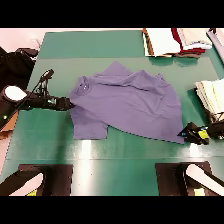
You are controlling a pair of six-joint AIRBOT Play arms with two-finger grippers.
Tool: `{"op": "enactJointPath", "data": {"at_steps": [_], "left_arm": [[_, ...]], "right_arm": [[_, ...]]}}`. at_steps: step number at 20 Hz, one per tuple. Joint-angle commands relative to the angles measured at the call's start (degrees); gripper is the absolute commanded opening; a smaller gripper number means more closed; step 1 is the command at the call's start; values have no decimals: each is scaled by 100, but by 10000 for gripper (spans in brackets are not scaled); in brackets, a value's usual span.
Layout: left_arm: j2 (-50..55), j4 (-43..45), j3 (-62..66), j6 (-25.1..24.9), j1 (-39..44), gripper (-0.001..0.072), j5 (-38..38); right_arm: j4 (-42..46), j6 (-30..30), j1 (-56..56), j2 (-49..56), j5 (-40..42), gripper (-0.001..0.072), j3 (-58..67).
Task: Fold the shirts.
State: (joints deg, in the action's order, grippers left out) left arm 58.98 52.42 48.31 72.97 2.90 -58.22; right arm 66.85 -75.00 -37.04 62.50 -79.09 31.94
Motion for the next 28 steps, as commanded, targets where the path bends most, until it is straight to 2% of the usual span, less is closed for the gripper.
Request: {"op": "enactJointPath", "data": {"at_steps": [1,2,3,4,5,6,11,14,17,20,23,25,28], "left_arm": [[-4,-15,7,4,-2,25,-155],[-4,-15,7,4,-2,25,-184],[-4,-15,7,4,-2,24,-205],[-7,-15,9,2,-2,24,-227],[-11,-15,15,4,-2,24,-229],[-13,-13,59,7,-2,24,-254],[-684,107,1196,81,-2,23,-380],[-1309,352,2566,201,-2,24,-382],[-1685,614,4242,227,-2,23,-367],[-1781,732,5720,577,-2,23,-341],[-1781,804,6631,809,-2,23,-313],[-1781,1132,6752,975,-2,23,-295],[-1600,1725,6566,1115,-2,24,-680]], "right_arm": [[70,-59,483,245,240,425,-44],[63,-57,616,245,245,367,-44],[59,-52,778,186,254,226,-44],[59,-31,946,74,278,141,-42],[59,-31,1126,-111,308,63,-39],[59,-31,1270,-343,310,15,4],[-109,-39,1777,-1528,162,15,1436],[-442,-39,1884,-2094,356,15,3049],[-422,-42,1786,-2441,573,14,4677],[-415,-42,1410,-2507,487,14,6089],[-417,-44,994,-2492,396,14,6944],[-424,-66,885,-2310,201,14,7405],[-439,-409,887,-1764,-258,14,7987]]}}
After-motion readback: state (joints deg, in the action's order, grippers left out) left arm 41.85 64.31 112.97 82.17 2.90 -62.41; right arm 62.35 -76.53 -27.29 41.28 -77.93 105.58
